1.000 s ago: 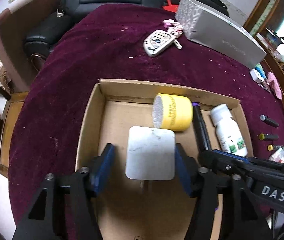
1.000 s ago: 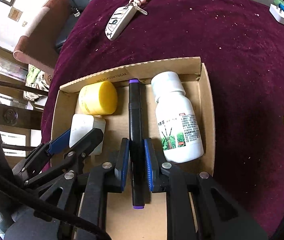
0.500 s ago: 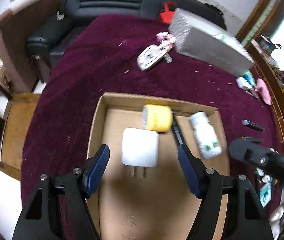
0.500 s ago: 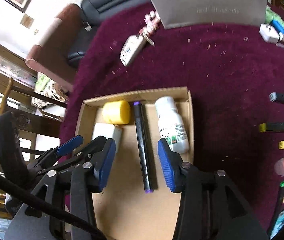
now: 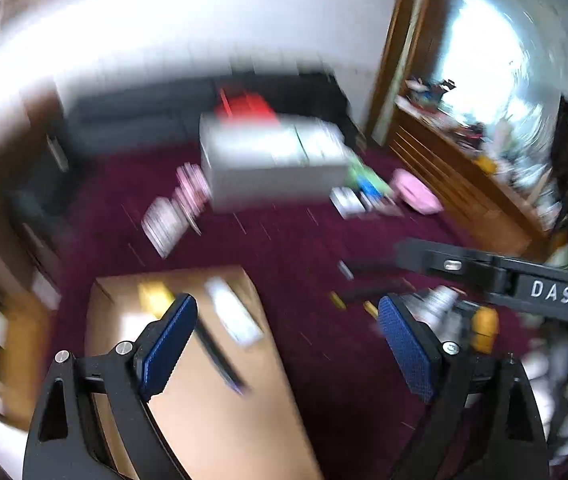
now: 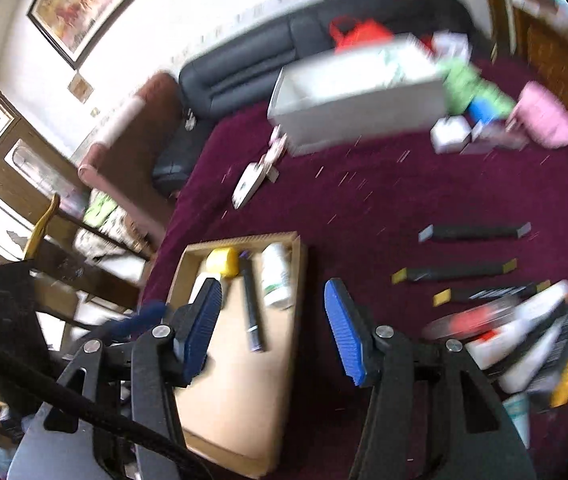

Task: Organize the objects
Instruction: 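Grasp the green-capped black marker with the left tool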

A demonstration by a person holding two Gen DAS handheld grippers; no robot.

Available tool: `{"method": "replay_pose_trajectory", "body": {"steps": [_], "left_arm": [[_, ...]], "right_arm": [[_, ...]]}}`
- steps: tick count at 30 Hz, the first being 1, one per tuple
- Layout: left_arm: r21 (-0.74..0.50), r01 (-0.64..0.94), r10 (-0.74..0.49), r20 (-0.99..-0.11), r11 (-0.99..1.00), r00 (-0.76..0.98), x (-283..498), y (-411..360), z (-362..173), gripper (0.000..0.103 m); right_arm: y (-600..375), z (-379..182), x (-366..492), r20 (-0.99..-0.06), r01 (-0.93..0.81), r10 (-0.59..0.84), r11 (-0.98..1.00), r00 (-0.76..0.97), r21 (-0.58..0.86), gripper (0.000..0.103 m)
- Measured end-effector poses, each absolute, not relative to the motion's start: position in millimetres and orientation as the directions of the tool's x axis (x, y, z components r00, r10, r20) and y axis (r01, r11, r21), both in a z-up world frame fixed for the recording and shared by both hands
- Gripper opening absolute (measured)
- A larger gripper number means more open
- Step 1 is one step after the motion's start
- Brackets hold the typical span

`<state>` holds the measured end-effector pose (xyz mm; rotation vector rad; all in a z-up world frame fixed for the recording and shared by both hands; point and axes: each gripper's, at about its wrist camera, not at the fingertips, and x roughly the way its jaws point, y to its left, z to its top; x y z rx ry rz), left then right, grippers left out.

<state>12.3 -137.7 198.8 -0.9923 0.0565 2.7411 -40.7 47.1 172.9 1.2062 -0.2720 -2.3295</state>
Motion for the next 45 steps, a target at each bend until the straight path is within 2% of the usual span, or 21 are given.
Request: {"method": "replay_pose_trajectory", "body": {"steps": [2, 3, 5, 6, 7, 8, 9, 11, 14, 17, 21, 26, 28, 30, 32, 33, 34, 35, 37, 39, 45], "left_arm": [[0.053, -0.217, 0.154, -0.548, -0.975, -0.822, 31, -117, 220, 0.09], [0.029, -0.23, 0.179, -0.537, -0.973, -0.825, 36, -110, 227, 0.098], [-0.172, -0.292, 0.334, -0.613, -0.941, -0.716, 24, -105, 217, 0.102], [-0.332, -0.349, 0.48, -0.663, -0.876, -0.575, 11, -98, 198, 0.102], [-0.429, -0.35, 0.552, -0.688, -0.833, -0.471, 2, -91, 179, 0.099], [-0.46, -0.315, 0.557, -0.716, -0.83, -0.422, -3, -84, 161, 0.098], [-0.448, -0.296, 0.536, -0.742, -0.844, -0.403, -4, -72, 143, 0.097], [-0.437, -0.283, 0.517, -0.773, -0.854, -0.367, -7, -56, 123, 0.097], [-0.467, -0.256, 0.53, -0.787, -0.846, -0.316, -11, -40, 100, 0.097], [-0.416, -0.286, 0.493, -0.817, -0.863, -0.299, -8, -17, 87, 0.097], [-0.294, -0.296, 0.381, -0.875, -0.909, -0.298, 14, 16, 60, 0.097], [-0.161, -0.235, 0.233, -0.918, -0.958, -0.32, 11, 38, 39, 0.093], [-0.134, -0.218, 0.2, -0.929, -0.967, -0.313, 6, 46, 30, 0.083], [-0.105, -0.211, 0.164, -0.943, -0.972, -0.288, 3, 54, 21, 0.079], [-0.089, -0.236, 0.151, -0.953, -0.968, -0.263, 5, 64, 12, 0.066], [-0.069, -0.244, 0.133, -0.956, -0.967, -0.26, 6, 67, 9, 0.058], [-0.03, -0.254, 0.106, -0.952, -0.967, -0.288, 10, 70, 10, 0.042], [-0.006, -0.266, 0.09, -0.949, -0.964, -0.303, 12, 70, 12, 0.033], [-0.016, -0.27, 0.1, -0.949, -0.963, -0.298, 13, 63, 15, 0.012], [-0.058, -0.248, 0.127, -0.954, -0.967, -0.273, 11, 47, 18, 0.011], [-0.017, -0.236, 0.087, -0.954, -0.972, -0.288, 19, 26, 20, 0.012]], "right_arm": [[69, 200, -21, -0.661, 0.317, -0.412, -0.91, -0.627, 0.267, 0.056], [76, 211, -11, -0.626, 0.297, -0.358, -0.933, -0.693, 0.205, 0.06], [98, 234, 18, -0.492, 0.202, -0.209, -0.977, -0.845, 0.067, 0.098], [107, 239, 29, -0.434, 0.168, -0.169, -0.985, -0.885, 0.04, 0.103], [121, 239, 38, -0.382, 0.139, -0.142, -0.99, -0.913, 0.035, 0.103], [130, 235, 37, -0.391, 0.131, -0.141, -0.99, -0.909, 0.051, 0.103], [140, 230, 31, -0.434, 0.134, -0.155, -0.988, -0.888, 0.078, 0.103], [162, 203, 8, -0.586, 0.146, -0.217, -0.975, -0.781, 0.167, 0.103], [195, 164, -5, -0.688, 0.084, -0.249, -0.961, -0.682, 0.264, 0.101], [222, 136, -6, -0.719, 0.024, -0.237, -0.956, -0.653, 0.293, 0.101], [263, 99, -16, -0.79, -0.034, -0.317, -0.92, -0.525, 0.392, 0.1], [299, 80, 3, -0.82, -0.077, -0.302, -0.92, -0.487, 0.384, 0.097], [308, 76, 6, -0.826, -0.086, -0.294, -0.922, -0.481, 0.378, 0.097], [314, 72, 7, -0.828, -0.093, -0.291, -0.921, -0.479, 0.378, 0.097], [318, 69, 8, -0.828, -0.097, -0.296, -0.918, -0.477, 0.385, 0.097], [319, 68, 8, -0.829, -0.097, -0.298, -0.918, -0.474, 0.385, 0.097], [320, 67, 8, -0.829, -0.095, -0.3, -0.918, -0.471, 0.386, 0.097], [320, 65, 6, -0.829, -0.09, -0.305, -0.917, -0.468, 0.388, 0.097], [319, 65, 6, -0.83, -0.082, -0.309, -0.918, -0.464, 0.387, 0.097], [316, 66, 6, -0.83, -0.069, -0.313, -0.92, -0.462, 0.385, 0.097], [304, 64, 6, -0.829, -0.038, -0.335, -0.919, -0.448, 0.392, 0.097]]}}
